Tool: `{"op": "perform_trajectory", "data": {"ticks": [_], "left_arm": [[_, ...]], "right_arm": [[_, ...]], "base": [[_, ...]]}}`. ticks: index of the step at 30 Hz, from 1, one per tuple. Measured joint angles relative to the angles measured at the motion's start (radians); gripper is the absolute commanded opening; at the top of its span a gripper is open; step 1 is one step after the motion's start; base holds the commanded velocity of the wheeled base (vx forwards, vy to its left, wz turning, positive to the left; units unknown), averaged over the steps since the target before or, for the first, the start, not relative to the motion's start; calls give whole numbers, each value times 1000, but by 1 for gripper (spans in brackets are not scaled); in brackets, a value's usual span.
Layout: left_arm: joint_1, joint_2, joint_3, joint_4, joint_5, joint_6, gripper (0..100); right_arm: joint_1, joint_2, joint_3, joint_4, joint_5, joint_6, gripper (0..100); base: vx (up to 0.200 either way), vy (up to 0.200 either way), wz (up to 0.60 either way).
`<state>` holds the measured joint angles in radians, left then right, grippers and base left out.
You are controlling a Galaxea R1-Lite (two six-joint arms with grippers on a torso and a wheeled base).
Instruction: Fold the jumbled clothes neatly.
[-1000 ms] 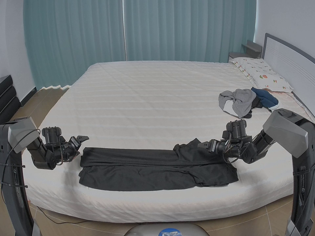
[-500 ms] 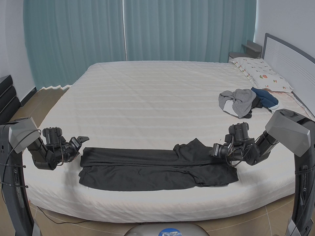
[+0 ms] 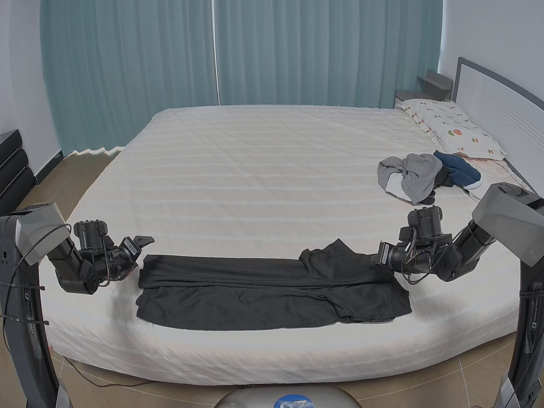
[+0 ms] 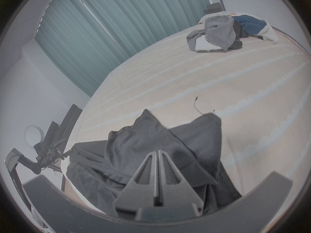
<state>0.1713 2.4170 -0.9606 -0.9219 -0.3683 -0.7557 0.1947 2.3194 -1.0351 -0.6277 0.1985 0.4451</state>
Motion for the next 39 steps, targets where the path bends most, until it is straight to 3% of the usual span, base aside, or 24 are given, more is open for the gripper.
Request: {"op": "perform_trajectory", "data": {"ticks": [1,18,19,39], "left_arm": [[0,0,0,0,1,0,100],[-1,4,-1,-3,4,0,100],[-2,4,-1,-3,4,0,100],[-6,14,0,-8,31,21,100]], "right_arm": [[-2,5,-9,1,0,-1,100],[24,154,-202,7,-49,5,100],[25,161,-207,7,-50,5,0],[13,124,-129,7,-34,22,0]], "base": [[0,0,0],[0,0,0],[0,0,0],[0,0,0]]}}
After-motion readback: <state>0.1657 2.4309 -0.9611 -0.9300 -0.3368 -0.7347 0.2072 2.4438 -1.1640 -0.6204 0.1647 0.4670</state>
